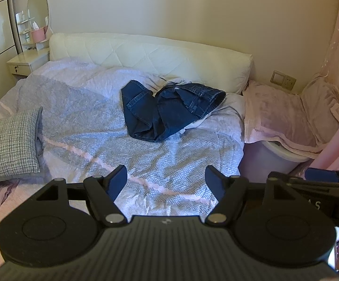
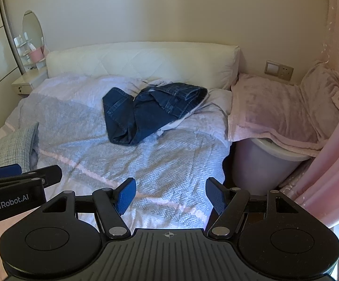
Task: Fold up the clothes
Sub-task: 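Move both tools toward the crumpled dark blue jeans on the grey blanket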
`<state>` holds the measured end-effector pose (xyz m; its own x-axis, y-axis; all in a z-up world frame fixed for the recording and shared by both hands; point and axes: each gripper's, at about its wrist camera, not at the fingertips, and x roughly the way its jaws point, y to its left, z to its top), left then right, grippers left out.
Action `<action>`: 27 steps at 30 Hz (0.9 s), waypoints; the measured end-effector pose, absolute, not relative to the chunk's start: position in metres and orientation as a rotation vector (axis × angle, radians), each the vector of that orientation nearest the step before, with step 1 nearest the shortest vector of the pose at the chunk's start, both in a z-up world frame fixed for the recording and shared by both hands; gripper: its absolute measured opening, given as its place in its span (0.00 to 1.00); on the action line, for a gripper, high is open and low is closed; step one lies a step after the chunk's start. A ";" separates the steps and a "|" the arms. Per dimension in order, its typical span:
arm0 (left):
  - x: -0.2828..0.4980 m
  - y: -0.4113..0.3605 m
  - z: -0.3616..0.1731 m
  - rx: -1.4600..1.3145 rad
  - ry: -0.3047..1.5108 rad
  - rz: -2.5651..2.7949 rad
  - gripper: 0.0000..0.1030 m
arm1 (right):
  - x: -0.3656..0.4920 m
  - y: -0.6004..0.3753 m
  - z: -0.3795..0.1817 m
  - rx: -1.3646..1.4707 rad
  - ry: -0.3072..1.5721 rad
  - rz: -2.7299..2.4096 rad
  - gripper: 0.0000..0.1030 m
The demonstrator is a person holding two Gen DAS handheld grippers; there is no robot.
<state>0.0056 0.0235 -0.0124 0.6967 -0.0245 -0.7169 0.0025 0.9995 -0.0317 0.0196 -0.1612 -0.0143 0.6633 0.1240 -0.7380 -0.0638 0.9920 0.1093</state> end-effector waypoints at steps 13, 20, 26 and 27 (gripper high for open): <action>0.017 0.037 -0.018 -0.058 0.822 -0.007 0.68 | 0.030 -0.150 -0.022 0.046 0.864 0.108 0.67; 0.022 0.040 -0.020 -0.066 0.827 -0.007 0.68 | 0.039 -0.148 -0.020 0.034 0.866 0.115 0.67; 0.032 0.040 -0.020 -0.067 0.821 0.004 0.68 | 0.051 -0.149 -0.024 0.030 0.869 0.129 0.67; 0.035 0.040 -0.020 -0.069 0.822 0.006 0.68 | 0.053 -0.149 -0.026 0.029 0.872 0.131 0.67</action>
<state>0.0346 0.0399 -0.0204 0.6810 -0.0211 -0.7320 -0.0322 0.9978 -0.0587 0.0531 -0.1492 -0.0256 0.6362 0.1267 -0.7611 -0.1027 0.9916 0.0792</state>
